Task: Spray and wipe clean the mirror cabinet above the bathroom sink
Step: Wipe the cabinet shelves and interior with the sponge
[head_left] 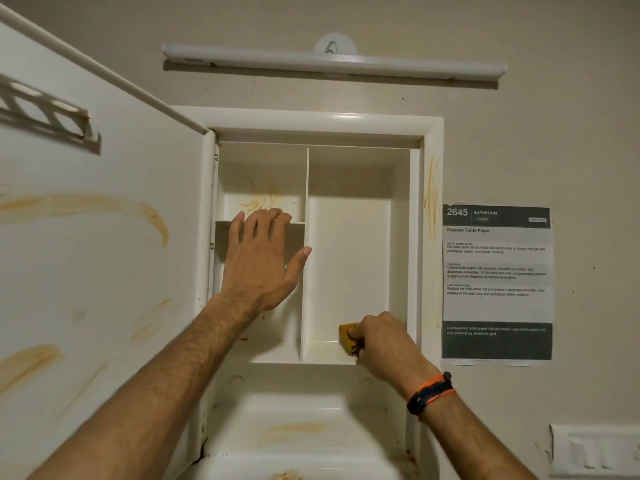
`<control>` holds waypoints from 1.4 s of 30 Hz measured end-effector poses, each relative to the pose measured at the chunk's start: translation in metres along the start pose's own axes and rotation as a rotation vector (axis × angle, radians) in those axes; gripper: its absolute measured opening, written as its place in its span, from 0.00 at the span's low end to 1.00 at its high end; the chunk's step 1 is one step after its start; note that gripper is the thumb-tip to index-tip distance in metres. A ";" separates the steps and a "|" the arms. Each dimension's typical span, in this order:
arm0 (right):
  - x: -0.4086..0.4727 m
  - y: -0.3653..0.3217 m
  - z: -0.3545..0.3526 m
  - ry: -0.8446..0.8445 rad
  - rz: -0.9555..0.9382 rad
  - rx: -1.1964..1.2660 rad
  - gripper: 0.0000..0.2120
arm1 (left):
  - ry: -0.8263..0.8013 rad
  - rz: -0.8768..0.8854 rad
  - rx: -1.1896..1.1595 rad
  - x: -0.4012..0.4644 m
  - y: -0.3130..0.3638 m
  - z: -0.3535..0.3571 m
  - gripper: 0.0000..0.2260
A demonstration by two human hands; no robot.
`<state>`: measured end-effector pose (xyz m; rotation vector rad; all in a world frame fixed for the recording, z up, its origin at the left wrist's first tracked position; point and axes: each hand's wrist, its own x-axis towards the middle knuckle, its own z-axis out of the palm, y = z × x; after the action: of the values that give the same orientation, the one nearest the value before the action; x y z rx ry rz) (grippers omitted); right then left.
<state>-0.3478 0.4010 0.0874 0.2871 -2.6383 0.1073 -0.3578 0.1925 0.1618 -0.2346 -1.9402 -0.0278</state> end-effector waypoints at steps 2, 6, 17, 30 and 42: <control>0.003 -0.002 -0.003 -0.054 -0.011 0.004 0.10 | 0.002 0.002 -0.002 0.000 0.000 0.000 0.30; 0.008 -0.003 -0.017 -0.140 -0.048 0.025 0.12 | -0.010 0.008 -0.005 0.000 -0.001 -0.002 0.28; 0.022 0.005 -0.083 0.042 -0.035 0.833 0.06 | 0.106 -0.101 -0.458 -0.024 0.011 -0.029 0.28; 0.032 -0.042 -0.093 -0.061 -0.173 1.453 0.05 | -0.129 -0.781 -1.440 -0.038 0.032 -0.059 0.08; 0.065 -0.051 -0.100 0.575 -0.079 1.061 0.14 | 0.304 -0.961 -0.889 0.002 0.003 -0.080 0.06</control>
<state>-0.3471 0.3521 0.2081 0.5838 -1.7767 1.3430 -0.2842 0.1855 0.1932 0.1443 -1.4582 -1.4729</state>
